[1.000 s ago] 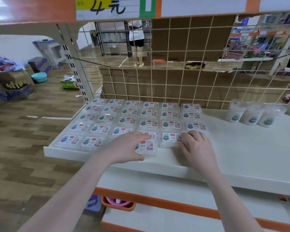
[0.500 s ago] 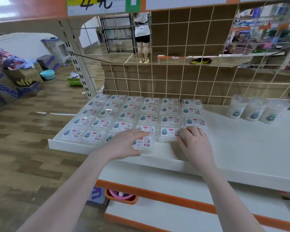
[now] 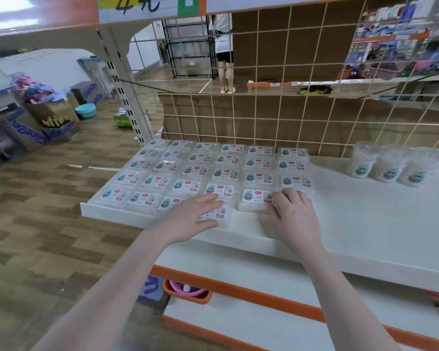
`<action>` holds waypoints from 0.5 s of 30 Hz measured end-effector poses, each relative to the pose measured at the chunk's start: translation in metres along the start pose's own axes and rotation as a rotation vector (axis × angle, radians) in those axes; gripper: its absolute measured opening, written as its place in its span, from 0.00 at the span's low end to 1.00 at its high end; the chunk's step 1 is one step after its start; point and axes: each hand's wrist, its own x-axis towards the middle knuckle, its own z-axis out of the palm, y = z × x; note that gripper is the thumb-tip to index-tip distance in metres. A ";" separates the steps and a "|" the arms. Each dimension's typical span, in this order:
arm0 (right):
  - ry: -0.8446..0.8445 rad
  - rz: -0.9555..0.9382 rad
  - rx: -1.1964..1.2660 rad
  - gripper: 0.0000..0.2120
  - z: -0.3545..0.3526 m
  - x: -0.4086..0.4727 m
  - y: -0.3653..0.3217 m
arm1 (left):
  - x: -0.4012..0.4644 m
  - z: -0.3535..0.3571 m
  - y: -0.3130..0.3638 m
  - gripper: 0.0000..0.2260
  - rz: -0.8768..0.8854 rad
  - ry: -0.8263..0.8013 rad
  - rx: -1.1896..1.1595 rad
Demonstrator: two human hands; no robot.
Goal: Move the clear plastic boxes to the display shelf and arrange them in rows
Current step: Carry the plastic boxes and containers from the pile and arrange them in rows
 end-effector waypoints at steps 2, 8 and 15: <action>0.007 -0.003 0.005 0.14 0.000 0.000 0.000 | -0.002 0.002 -0.002 0.24 0.008 0.008 0.012; -0.003 -0.019 -0.021 0.16 -0.002 0.000 -0.002 | -0.007 0.006 -0.004 0.23 0.034 0.037 0.058; 0.194 0.161 -0.169 0.10 -0.016 -0.032 -0.014 | -0.009 0.009 -0.012 0.23 0.106 0.117 0.049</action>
